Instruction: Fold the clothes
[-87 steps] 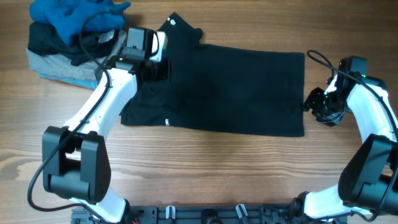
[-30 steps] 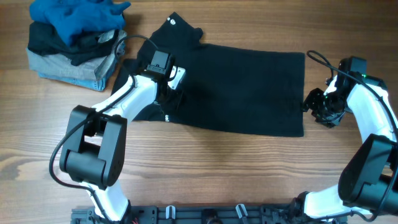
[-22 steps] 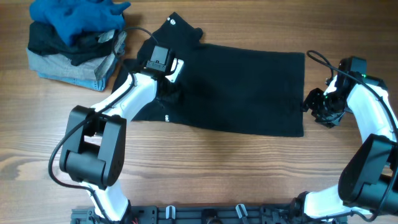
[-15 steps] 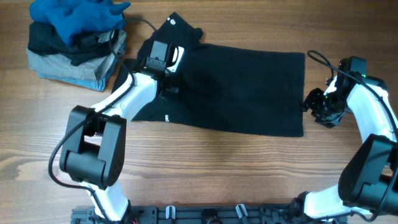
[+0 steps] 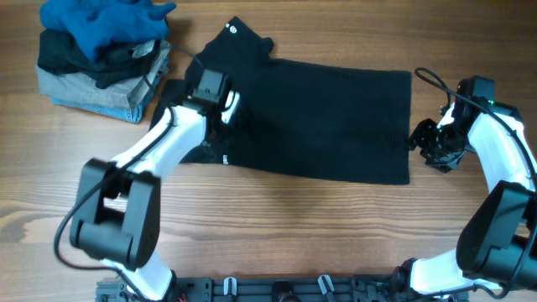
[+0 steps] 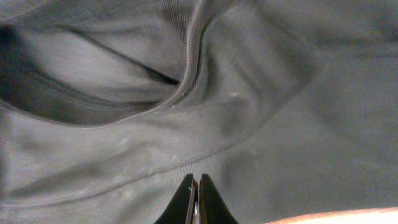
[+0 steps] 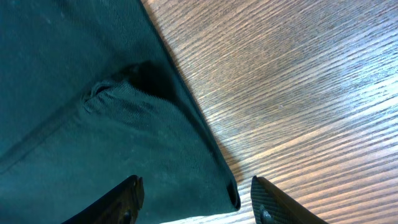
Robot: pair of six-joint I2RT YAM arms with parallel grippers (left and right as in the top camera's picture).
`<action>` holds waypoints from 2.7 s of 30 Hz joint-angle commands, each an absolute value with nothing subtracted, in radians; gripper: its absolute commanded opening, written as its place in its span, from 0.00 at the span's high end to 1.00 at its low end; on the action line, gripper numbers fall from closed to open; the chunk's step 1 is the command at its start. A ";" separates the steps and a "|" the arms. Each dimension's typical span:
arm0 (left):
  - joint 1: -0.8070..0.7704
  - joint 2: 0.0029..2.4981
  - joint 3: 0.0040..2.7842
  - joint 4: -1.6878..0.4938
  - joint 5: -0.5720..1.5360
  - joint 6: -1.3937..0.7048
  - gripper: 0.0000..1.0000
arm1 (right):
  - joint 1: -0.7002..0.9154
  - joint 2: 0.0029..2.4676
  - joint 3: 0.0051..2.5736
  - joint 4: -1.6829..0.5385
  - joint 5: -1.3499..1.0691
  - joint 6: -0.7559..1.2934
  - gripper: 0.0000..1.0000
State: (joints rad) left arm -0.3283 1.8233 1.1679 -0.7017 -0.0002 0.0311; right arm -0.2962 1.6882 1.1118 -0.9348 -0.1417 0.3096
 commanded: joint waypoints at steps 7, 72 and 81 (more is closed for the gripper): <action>-0.302 1.895 1.085 -0.264 -0.055 -0.016 0.96 | -0.299 1.667 1.129 -0.936 -0.158 0.317 0.40; -0.112 1.838 1.203 -0.295 0.359 -0.028 0.59 | -0.299 1.668 1.123 -0.929 -0.185 0.317 0.29; -0.235 1.923 1.203 -0.311 0.284 0.067 0.54 | -0.299 1.668 1.123 -0.928 -0.211 0.318 0.29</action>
State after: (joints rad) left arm -0.2230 1.8629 1.1969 -0.3210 0.3080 0.0380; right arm -0.2962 1.6882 1.1126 -0.9276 -0.1883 0.3130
